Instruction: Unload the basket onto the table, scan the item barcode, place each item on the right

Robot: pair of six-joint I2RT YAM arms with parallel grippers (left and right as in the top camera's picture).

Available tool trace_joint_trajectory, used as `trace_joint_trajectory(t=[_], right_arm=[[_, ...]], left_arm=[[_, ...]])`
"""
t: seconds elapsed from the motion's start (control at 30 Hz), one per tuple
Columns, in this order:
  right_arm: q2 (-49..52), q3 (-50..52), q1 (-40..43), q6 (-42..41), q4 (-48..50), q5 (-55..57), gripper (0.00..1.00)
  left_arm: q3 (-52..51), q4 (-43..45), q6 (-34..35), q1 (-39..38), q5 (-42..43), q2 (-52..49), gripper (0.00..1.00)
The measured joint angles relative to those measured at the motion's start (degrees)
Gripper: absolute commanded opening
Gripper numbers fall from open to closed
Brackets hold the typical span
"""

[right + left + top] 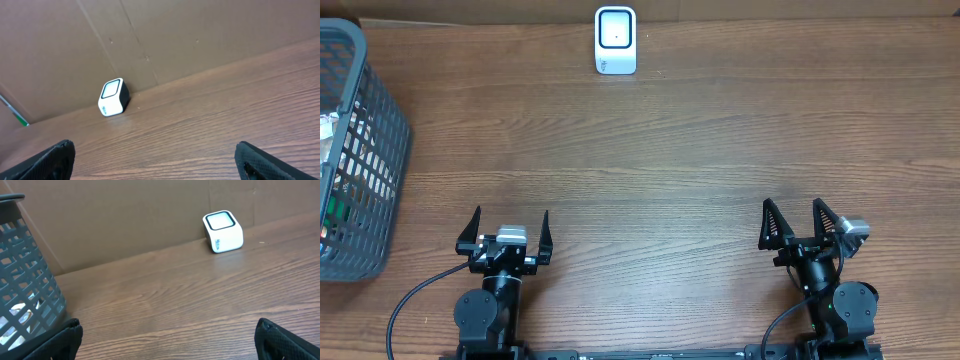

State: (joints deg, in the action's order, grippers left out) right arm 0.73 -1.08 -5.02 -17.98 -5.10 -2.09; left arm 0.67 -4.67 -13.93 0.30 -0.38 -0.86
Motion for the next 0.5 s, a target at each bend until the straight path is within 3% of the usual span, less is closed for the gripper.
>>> trace_joint_trajectory(t=[0.23, 0.5], right_arm=[[0.0, 0.0, 0.0, 0.0, 0.0, 0.0, 1.0], [0.0, 0.0, 0.0, 0.0, 0.0, 0.0, 1.0]], left_arm=[[0.0, 0.1, 0.2, 0.0, 1.1, 0.0, 1.0], [0.0, 0.1, 5.4, 0.0, 1.9, 0.0, 1.0]])
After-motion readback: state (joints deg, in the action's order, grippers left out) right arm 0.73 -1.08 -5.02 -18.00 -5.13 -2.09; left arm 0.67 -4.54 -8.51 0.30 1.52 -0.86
